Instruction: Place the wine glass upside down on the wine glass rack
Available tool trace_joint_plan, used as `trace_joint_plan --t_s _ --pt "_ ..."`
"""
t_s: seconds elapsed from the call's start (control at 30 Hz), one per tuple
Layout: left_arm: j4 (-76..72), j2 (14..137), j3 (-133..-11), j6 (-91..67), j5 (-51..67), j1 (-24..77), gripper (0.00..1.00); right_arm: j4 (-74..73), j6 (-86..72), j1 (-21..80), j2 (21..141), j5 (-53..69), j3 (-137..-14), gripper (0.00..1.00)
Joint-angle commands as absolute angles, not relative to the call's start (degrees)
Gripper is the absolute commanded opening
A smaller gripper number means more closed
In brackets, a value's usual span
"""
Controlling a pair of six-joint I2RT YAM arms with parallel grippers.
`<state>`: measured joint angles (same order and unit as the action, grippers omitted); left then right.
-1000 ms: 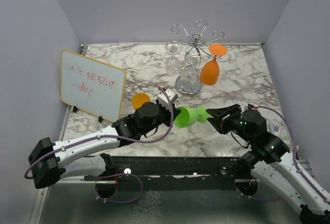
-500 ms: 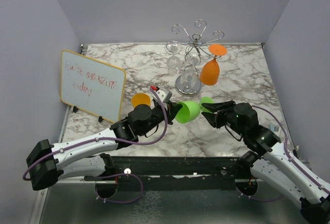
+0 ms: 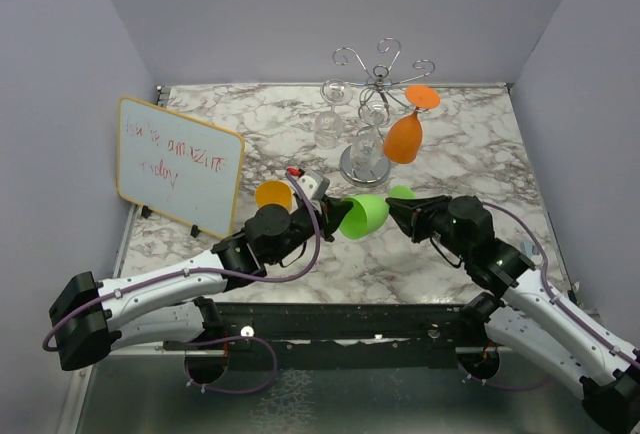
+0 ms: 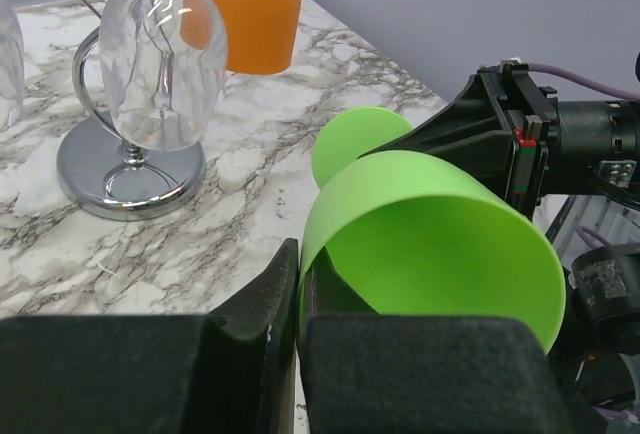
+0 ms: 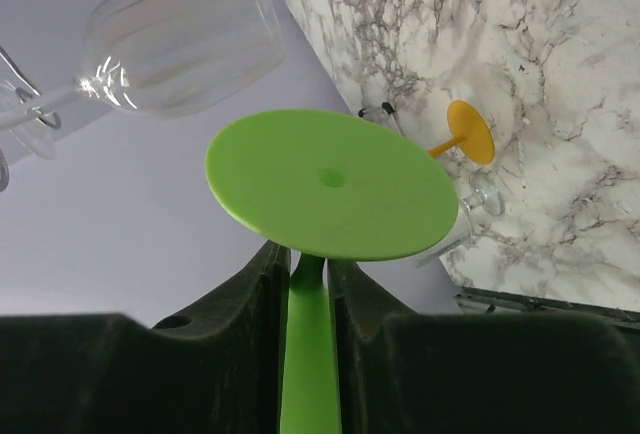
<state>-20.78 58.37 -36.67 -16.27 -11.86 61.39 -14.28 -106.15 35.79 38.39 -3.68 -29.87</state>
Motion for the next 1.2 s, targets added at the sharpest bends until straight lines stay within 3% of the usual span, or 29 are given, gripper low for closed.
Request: trace_joint_plan --t_s 0.0,0.17,0.2,0.4,0.53,0.73,1.03,1.1,1.17 --pt "-23.62 57.07 -35.45 -16.61 -9.39 61.69 0.0 -10.85 -107.16 35.91 39.89 -2.73 -29.35 0.22" --pt "-23.64 56.4 -34.45 -17.5 -8.94 61.7 0.0 -8.17 -106.04 35.93 41.15 -2.14 -29.24 0.06" --pt "-23.64 56.13 -34.19 -17.78 -9.08 61.66 0.04 -7.8 -105.66 35.94 41.14 -2.31 -29.08 0.02" --pt "-23.36 52.34 -31.09 -20.76 -11.53 61.7 0.55 -5.12 -99.64 35.92 39.95 -6.55 -27.28 0.01" --pt "-19.69 48.27 -29.62 -24.42 -12.31 61.7 0.73 -5.26 -93.29 35.86 38.49 -11.26 -25.57 0.01" --pt "-10.72 43.1 -30.97 -29.65 -13.53 61.7 0.8 -0.62 -80.9 35.88 36.88 -15.1 -22.38 0.01" --pt "4.61 45.05 -45.06 -36.42 -16.27 61.7 0.86 11.01 -52.85 35.9 31.8 -13.83 -21.41 0.01" --pt "7.79 46.48 -48.6 -40.5 -16.3 61.68 0.96 12.84 -46.11 35.94 30.21 -11.88 -21.61 0.01" --pt "9.0 47.99 -52.9 -43.99 -13.44 61.61 0.99 14.21 -37.6 35.87 28.71 -9.86 -22.01 0.01"
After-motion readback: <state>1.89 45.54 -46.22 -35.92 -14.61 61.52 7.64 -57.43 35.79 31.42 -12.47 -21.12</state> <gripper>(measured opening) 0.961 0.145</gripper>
